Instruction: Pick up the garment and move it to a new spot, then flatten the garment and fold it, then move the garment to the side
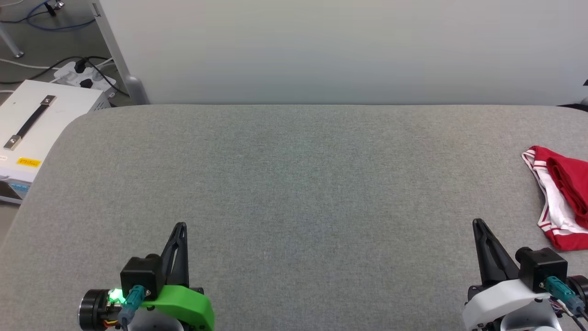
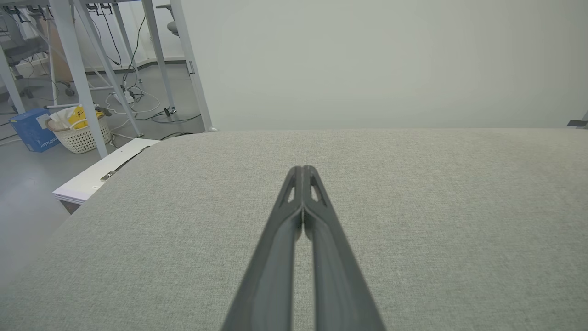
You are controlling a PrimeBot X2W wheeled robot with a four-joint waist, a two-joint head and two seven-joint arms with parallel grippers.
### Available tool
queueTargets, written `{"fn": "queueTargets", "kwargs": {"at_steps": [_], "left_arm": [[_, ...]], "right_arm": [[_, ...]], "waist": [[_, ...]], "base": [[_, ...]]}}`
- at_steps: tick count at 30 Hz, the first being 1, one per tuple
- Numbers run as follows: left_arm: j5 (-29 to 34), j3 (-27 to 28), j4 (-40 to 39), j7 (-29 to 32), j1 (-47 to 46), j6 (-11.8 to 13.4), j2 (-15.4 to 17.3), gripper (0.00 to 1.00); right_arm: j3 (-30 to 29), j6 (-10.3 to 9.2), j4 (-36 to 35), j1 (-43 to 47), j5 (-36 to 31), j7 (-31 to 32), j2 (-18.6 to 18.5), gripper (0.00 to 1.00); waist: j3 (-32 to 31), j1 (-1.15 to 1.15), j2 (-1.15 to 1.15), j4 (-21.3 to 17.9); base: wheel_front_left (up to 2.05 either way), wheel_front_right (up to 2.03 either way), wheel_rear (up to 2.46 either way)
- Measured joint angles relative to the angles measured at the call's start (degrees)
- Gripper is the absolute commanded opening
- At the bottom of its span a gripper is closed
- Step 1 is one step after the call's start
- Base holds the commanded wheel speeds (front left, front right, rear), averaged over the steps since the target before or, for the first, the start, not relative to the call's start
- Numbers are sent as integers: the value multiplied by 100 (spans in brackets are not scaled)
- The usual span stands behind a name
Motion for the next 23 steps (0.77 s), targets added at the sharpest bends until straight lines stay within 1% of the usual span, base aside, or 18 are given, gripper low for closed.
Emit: {"fn": "queueTargets", "kwargs": {"at_steps": [23], "left_arm": [[93, 38, -66, 276, -101, 68, 0, 0]], "right_arm": [[56, 0, -46, -113, -110, 298, 27, 0]], "waist": [[5, 0, 0, -40]], "base": [[0, 0, 0]]}}
